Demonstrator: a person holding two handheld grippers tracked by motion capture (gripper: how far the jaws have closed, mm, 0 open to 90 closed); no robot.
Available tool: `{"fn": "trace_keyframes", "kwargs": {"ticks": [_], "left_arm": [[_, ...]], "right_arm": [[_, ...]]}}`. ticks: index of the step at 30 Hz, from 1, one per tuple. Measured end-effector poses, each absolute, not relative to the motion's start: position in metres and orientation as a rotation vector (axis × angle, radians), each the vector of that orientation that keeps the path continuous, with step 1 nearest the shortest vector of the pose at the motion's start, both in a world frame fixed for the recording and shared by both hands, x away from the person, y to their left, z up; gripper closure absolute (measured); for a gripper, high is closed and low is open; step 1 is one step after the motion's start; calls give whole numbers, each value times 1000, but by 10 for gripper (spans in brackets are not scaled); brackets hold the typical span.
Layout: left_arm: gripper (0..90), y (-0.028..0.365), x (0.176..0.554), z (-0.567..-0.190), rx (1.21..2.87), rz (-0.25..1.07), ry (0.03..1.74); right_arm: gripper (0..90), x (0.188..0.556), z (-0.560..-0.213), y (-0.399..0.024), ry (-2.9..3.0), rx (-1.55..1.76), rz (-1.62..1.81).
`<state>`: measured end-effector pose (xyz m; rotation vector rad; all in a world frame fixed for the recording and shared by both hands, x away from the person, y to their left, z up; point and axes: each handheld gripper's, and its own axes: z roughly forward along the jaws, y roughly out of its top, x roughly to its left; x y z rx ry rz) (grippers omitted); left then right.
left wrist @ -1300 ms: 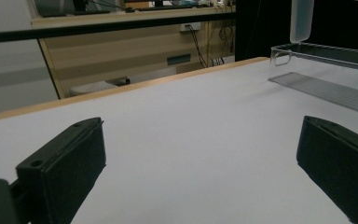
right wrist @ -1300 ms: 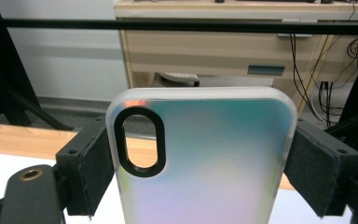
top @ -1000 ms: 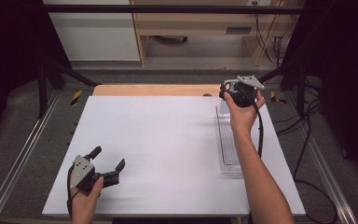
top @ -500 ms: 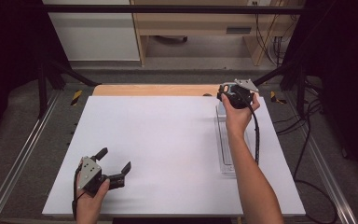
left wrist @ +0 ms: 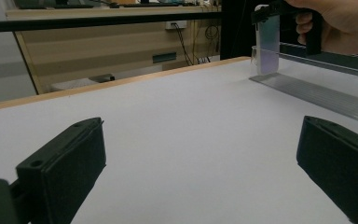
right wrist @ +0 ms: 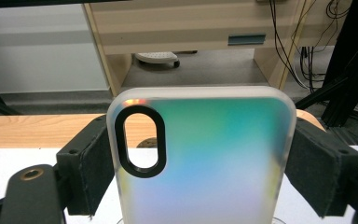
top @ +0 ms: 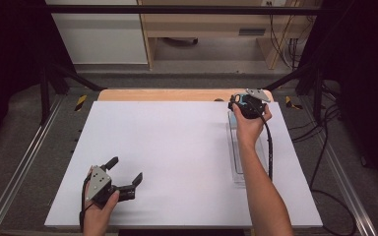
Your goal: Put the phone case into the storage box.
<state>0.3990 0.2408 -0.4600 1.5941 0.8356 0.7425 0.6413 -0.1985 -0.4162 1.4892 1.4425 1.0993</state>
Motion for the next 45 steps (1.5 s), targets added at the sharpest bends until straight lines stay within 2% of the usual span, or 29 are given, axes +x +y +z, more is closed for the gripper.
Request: {"fn": "trace_keyframes", "kwargs": {"ticks": [29, 45], "left_arm": [[9, 242, 401, -462, 1559, 669, 858], [9, 243, 401, -462, 1569, 690, 851]], "right_arm": [[170, 641, -423, -194, 1443, 1476, 1062], [166, 641, -423, -194, 1456, 1472, 1062]]}}
